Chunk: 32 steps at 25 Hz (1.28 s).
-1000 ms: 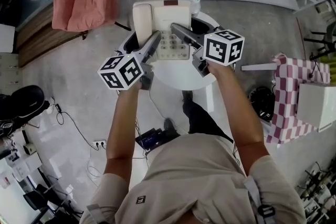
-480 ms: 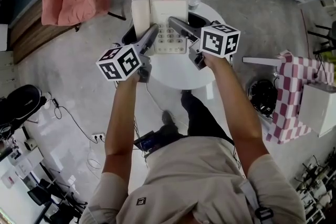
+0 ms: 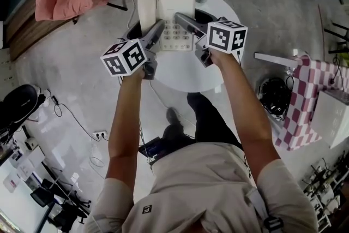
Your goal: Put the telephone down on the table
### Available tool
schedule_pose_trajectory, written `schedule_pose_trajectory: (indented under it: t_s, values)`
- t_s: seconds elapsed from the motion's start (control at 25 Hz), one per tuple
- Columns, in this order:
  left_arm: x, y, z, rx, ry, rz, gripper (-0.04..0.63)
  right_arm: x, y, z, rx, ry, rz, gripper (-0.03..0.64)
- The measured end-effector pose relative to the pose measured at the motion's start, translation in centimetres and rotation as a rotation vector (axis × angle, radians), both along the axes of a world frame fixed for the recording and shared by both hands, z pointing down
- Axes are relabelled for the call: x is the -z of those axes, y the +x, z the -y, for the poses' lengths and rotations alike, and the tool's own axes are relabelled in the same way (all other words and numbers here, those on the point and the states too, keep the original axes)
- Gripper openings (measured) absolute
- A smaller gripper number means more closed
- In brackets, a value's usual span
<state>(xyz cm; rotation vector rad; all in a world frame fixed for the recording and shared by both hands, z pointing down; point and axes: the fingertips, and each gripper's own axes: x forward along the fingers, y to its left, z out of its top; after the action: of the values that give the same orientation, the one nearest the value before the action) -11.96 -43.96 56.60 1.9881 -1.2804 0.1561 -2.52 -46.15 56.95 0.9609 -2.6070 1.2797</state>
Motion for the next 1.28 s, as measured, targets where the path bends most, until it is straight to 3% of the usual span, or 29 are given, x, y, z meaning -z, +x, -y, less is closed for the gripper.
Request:
schedule_pose_trajectory:
  t_s: [0.68, 0.88, 1.04, 1.28]
  values:
    - [-9.0, 0.1, 2.1, 0.025, -0.112, 0.017, 0.325, -9.5, 0.1, 2.0, 0.000, -0.127, -0.001, 0.252]
    - [-11.9, 0.7, 2.0, 0.015, -0.171, -0.032, 0.324, -11.9, -0.1, 2.3, 0.007, -0.160, -0.003, 0.253]
    - [-12.7, 0.0, 2.6, 0.033, -0.173, 0.014, 0.324, -13.3, -0.1, 2.7, 0.002, -0.175, -0.018, 0.255]
    - [-14.9, 0.4, 2.4, 0.029, -0.219, -0.024, 0.324, -15.1, -0.4, 2.8, 0.011, -0.193, -0.034, 0.259]
